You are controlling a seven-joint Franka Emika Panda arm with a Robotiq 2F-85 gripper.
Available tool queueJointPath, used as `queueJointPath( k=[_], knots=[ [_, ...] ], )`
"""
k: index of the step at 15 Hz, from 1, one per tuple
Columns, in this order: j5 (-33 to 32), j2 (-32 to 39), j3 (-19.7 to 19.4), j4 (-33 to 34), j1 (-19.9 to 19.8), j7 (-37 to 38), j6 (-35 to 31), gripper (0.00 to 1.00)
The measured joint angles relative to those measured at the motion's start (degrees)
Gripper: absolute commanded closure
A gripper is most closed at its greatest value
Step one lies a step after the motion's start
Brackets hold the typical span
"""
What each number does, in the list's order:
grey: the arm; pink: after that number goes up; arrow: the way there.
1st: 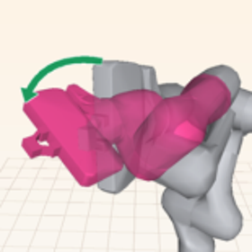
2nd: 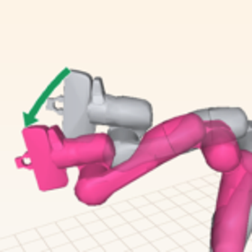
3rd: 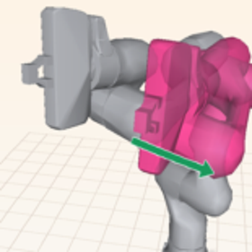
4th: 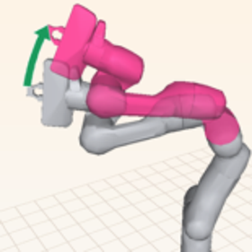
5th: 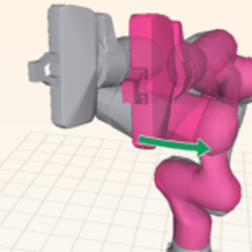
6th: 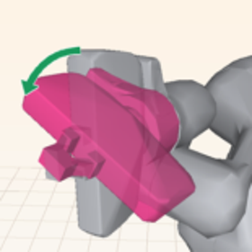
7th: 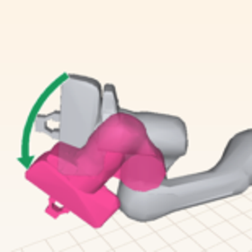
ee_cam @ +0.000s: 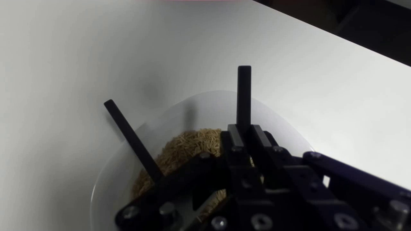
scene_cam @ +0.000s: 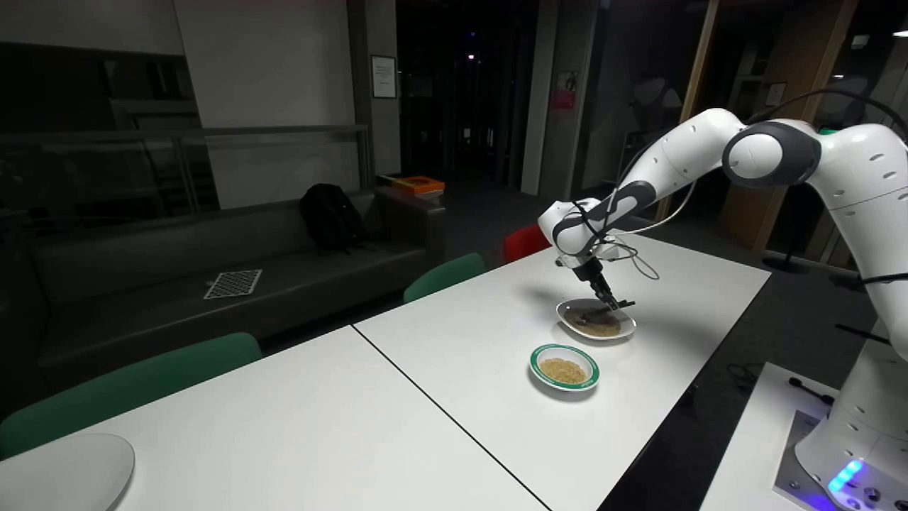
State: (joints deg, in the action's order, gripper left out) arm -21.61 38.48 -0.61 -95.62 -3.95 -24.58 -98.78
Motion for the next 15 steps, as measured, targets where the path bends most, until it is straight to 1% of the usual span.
queueJointPath(
  k=[6,15],
  knots=[
    [0.0,-2.0,0.0,-2.0,-0.3,-0.7,-1.9,0.97],
    [0.3,-6.0,0.0,-6.9,-2.9,-3.6,-7.4,0.97]
  ],
)
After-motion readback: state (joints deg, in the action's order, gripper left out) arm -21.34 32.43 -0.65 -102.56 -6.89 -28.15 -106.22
